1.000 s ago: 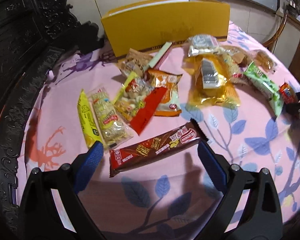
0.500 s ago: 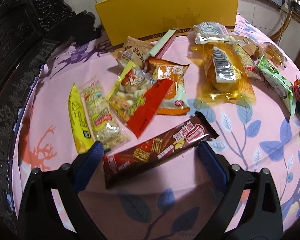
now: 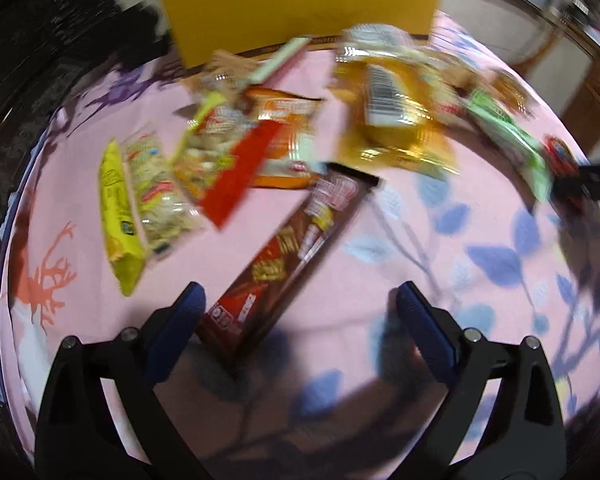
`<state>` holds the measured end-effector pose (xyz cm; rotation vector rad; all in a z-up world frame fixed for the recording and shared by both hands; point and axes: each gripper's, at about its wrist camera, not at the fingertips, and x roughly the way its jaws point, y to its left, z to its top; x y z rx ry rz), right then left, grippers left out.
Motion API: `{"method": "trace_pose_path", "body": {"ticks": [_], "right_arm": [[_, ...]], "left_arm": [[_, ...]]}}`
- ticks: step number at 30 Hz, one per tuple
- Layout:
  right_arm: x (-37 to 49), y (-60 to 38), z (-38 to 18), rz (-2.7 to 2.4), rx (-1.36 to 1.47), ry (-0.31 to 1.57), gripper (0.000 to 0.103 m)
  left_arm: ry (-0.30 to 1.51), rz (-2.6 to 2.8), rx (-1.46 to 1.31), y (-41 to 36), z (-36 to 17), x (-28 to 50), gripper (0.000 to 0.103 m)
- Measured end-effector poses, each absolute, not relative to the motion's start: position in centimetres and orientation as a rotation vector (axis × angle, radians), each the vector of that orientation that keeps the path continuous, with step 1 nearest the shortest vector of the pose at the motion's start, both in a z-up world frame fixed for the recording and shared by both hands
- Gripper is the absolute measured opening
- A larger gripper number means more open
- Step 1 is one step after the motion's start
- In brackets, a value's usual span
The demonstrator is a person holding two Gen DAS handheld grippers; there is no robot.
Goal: Organize snacks
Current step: 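Grasp the brown chocolate bar with the left tool while the right lifts the red packet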
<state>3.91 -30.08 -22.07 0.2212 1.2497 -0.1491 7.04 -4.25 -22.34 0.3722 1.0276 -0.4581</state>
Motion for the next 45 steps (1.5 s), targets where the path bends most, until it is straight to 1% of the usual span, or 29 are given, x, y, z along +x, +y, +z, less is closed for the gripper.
{"method": "trace_pose_path", "body": {"ticks": [1, 4, 8, 9, 13, 14, 15, 17, 19, 20, 21, 22, 23, 25, 27, 34, 37, 40, 45], "right_arm": [[3.9, -30.1, -22.1, -0.149, 0.220, 1.249, 0.060], [3.9, -30.1, -22.1, -0.147, 0.219, 1.248, 0.060], [3.8, -30.2, -22.0, -0.143, 0.224, 1.248, 0.060], [3.8, -30.3, -22.0, -0.142, 0.226, 1.248, 0.060], [3.7, -30.3, -22.0, -0.146, 0.234, 1.242, 0.060], [3.7, -30.3, -22.0, -0.148, 0.234, 1.242, 0.060], [3.7, -30.3, -22.0, -0.149, 0.234, 1.242, 0.060], [3.8, -30.2, -22.0, -0.150, 0.225, 1.242, 0.060], [3.8, -30.0, -22.0, -0.153, 0.209, 1.245, 0.058], [3.8, -30.0, -22.0, -0.151, 0.207, 1.245, 0.057], [3.7, -30.0, -22.0, -0.150, 0.207, 1.244, 0.056], [3.7, -30.2, -21.9, -0.149, 0.213, 1.244, 0.054], [3.7, -30.3, -21.9, -0.145, 0.219, 1.244, 0.053], [3.6, -30.5, -21.8, -0.137, 0.235, 1.243, 0.048], [3.5, -30.4, -21.7, -0.133, 0.243, 1.237, 0.046], [2.8, -29.7, -20.6, -0.119, 0.262, 1.193, 0.045], [2.7, -29.6, -19.5, -0.116, 0.268, 1.169, 0.045], [3.5, -29.3, -16.7, -0.084, 0.290, 1.103, 0.045], [7.8, -29.1, -11.4, -0.017, 0.284, 0.952, 0.045]], "left_arm": [[1.016, -0.457, 0.390, -4.5, -22.2, 6.8, 0.094], [0.977, -0.420, 0.410, -5.2, -22.0, 7.4, 0.093], [0.974, -0.451, 0.392, -5.4, -22.4, 9.3, 0.092], [0.980, -0.462, 0.387, -5.3, -22.5, 9.4, 0.091], [1.000, -0.489, 0.376, -5.4, -22.3, 9.1, 0.074], [0.999, -0.489, 0.383, -5.6, -22.2, 8.8, 0.072], [1.000, -0.493, 0.380, -5.7, -22.1, 8.6, 0.065], [1.003, -0.496, 0.370, -5.9, -22.0, 8.3, 0.059], [1.009, -0.517, 0.358, -6.2, -21.9, 7.9, 0.043], [1.011, -0.525, 0.356, -6.3, -21.9, 7.8, 0.038], [1.010, -0.533, 0.358, -6.6, -21.9, 7.6, 0.030], [1.006, -0.540, 0.368, -6.9, -21.8, 7.3, 0.025], [1.002, -0.534, 0.374, -7.1, -21.8, 7.1, 0.025], [0.997, -0.524, 0.373, -7.1, -21.8, 7.0, 0.024], [1.003, -0.520, 0.355, -6.9, -21.7, 7.0, 0.024], [0.982, -0.514, 0.363, -6.7, -20.8, 6.0, 0.024], [0.948, -0.511, 0.351, -6.6, -19.0, 5.9, 0.024], [0.910, -0.511, 0.321, -6.6, -16.5, 6.8, 0.024], [0.813, -0.463, 0.215, -7.0, -10.9, 12.0, 0.024]]}}
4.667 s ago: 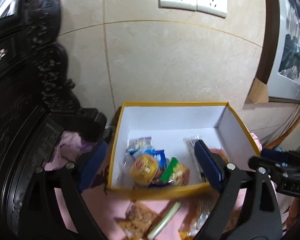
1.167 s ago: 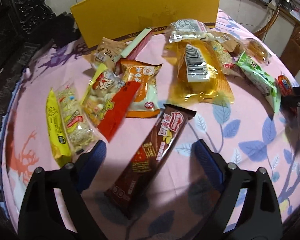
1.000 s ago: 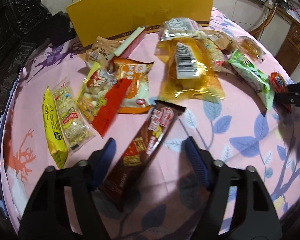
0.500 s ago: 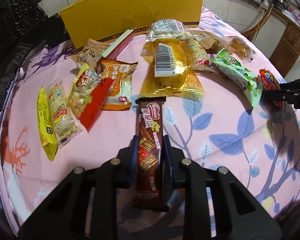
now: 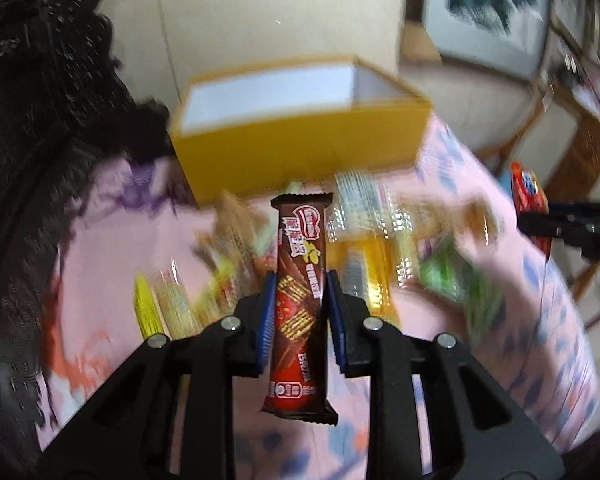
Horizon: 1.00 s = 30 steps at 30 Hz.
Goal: Organize snacks
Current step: 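Grasp the brown chocolate bar with the left tool while the right lifts the red packet, then drop the chocolate bar into the yellow box with the left tool while the right drops the red packet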
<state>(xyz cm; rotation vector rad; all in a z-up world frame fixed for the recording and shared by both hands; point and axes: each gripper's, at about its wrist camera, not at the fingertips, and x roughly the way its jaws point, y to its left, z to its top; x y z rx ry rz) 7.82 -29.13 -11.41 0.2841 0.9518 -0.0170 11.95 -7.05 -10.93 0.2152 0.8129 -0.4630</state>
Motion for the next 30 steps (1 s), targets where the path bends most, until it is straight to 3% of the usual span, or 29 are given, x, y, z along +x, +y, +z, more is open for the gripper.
{"method": "trace_pose_path", "body": {"ticks": [8, 18, 20, 21, 22, 27, 30], "right_arm": [[19.7, -30.8, -5.7, 0.033, 0.253, 0.798, 0.045], [32.4, -32.4, -7.3, 0.006, 0.256, 0.862, 0.045], [33.7, -32.4, -8.4, -0.009, 0.254, 0.888, 0.046], [34.2, -32.5, -9.0, -0.010, 0.252, 0.907, 0.047], [34.8, -32.5, -9.8, -0.011, 0.247, 0.941, 0.047], [34.0, -32.5, -10.8, -0.005, 0.250, 0.984, 0.051], [31.1, -32.2, -9.7, 0.017, 0.255, 0.939, 0.064]], "left_arm": [[0.698, -0.424, 0.191, -10.6, -4.3, 22.4, 0.024], [0.814, -0.362, 0.252, -14.6, -6.3, 34.0, 0.026], [0.830, -0.340, 0.255, -14.9, -7.0, 34.9, 0.049], [0.823, -0.320, 0.250, -15.0, -7.1, 35.1, 0.071], [0.797, -0.296, 0.251, -14.9, -7.1, 34.9, 0.080], [0.774, -0.303, 0.213, -13.7, -6.8, 33.8, 0.088], [0.754, -0.300, 0.178, -12.4, -6.3, 31.8, 0.093]]}}
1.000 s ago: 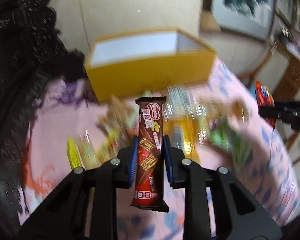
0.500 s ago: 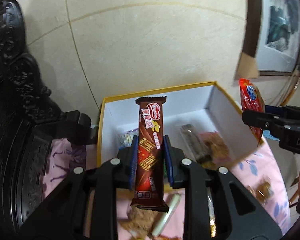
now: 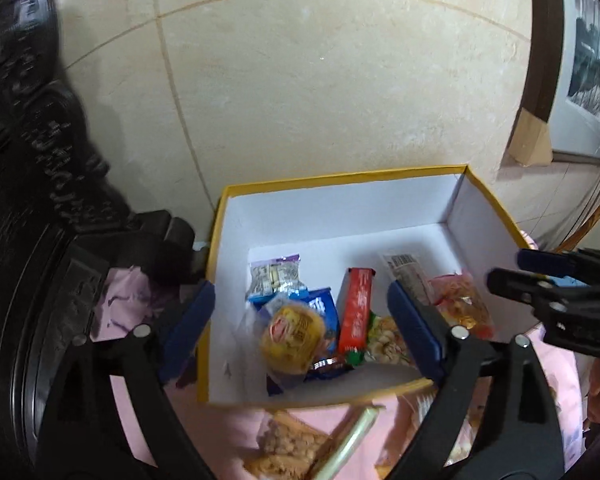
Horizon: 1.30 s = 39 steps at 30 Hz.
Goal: Organize snacks
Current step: 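Drop the chocolate bar into the yellow box with the left tool while the right drops the red packet, then grasp the yellow barcode bread bag with the left tool while the right grasps the green candy bag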
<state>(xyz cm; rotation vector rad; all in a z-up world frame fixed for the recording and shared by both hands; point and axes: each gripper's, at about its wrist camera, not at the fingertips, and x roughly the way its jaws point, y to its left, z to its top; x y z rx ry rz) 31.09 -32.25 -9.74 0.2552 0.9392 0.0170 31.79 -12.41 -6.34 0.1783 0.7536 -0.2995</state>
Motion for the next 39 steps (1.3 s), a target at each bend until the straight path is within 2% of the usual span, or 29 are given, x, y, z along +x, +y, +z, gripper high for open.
{"method": "trace_pose_path", "body": {"ticks": [6, 13, 18, 25, 39], "right_arm": [[22.6, -31.5, -9.3, 0.033, 0.257, 0.915, 0.066], [13.2, -29.2, -13.5, -0.015, 0.226, 1.026, 0.066], [9.4, -27.1, -16.6, -0.039, 0.200, 1.089, 0.067], [8.6, -25.2, -18.6, -0.043, 0.117, 1.117, 0.066], [10.1, -24.0, -22.1, -0.101, -0.044, 1.156, 0.067]], "left_arm": [[0.727, -0.316, 0.104, -10.2, -5.9, 25.7, 0.099], [0.770, -0.280, 0.079, -7.3, -7.9, 19.3, 0.101], [0.807, -0.271, 0.098, -5.9, -9.8, 15.7, 0.101], [0.857, -0.273, 0.124, -4.9, -11.5, 12.9, 0.101], [0.871, -0.297, 0.157, -5.7, -12.2, 12.1, 0.101]]}}
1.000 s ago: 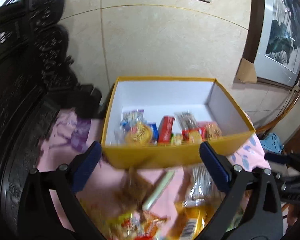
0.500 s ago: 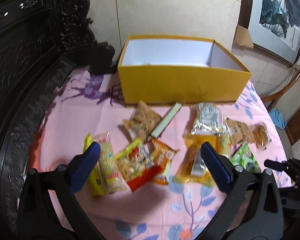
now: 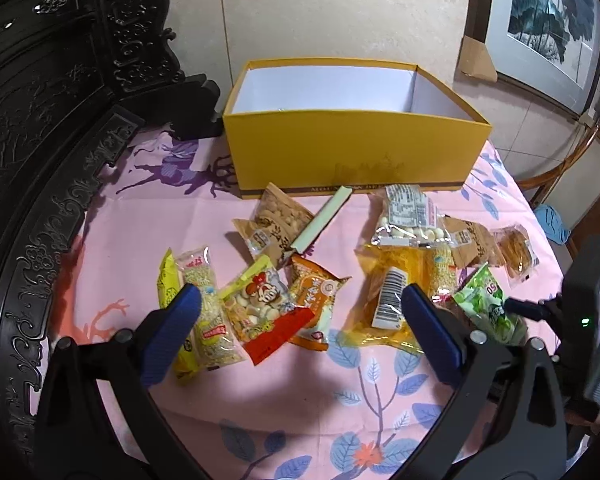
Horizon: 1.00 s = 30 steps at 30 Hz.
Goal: Organize snacks
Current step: 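Grasp the yellow barcode bread bag with the left tool while the right grasps the green candy bag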
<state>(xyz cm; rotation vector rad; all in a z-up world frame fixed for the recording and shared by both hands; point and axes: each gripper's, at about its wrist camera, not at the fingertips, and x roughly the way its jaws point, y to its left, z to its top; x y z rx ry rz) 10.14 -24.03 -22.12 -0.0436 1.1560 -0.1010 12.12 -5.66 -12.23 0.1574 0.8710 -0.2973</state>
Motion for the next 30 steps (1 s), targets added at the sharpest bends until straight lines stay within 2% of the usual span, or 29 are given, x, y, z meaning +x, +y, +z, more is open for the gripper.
{"method": "trace_pose_path", "body": {"ticks": [2, 3, 4, 6, 7, 15, 17, 19, 27, 30], "right_arm": [[10.2, -24.0, -22.5, -0.115, -0.072, 1.151, 0.077], [10.2, -24.2, -22.7, -0.137, -0.073, 1.150, 0.094], [10.4, -25.0, -23.1, -0.190, -0.047, 1.175, 0.102], [10.2, -27.4, -23.7, -0.166, 0.148, 1.197, 0.102], [10.1, -27.8, -23.4, -0.168, 0.160, 1.182, 0.102], [9.8, -27.4, -23.1, -0.204, 0.079, 1.188, 0.101], [9.5, -27.0, -22.8, -0.188, 0.067, 1.177, 0.094], [9.4, -26.6, -22.8, -0.154, 0.093, 1.175, 0.083], [9.1, -25.3, -22.4, -0.122, 0.079, 1.177, 0.070], [9.0, -25.1, -22.3, -0.114, 0.076, 1.172, 0.069]], "left_arm": [[0.871, -0.302, 0.163, -5.9, -12.3, 12.0, 0.101], [0.871, -0.305, 0.164, -6.0, -12.3, 11.9, 0.101], [0.871, -0.307, 0.165, -6.1, -12.3, 11.9, 0.101], [0.870, -0.312, 0.163, -6.2, -12.4, 11.8, 0.101], [0.872, -0.314, 0.163, -6.2, -12.4, 11.8, 0.101], [0.873, -0.325, 0.179, -6.4, -12.6, 11.5, 0.101], [0.871, -0.326, 0.182, -6.4, -12.6, 11.4, 0.101], [0.873, -0.329, 0.179, -6.5, -12.7, 11.5, 0.101], [0.875, -0.348, 0.182, -6.9, -12.9, 11.1, 0.101], [0.870, -0.364, 0.193, -7.4, -13.1, 10.9, 0.101]]}}
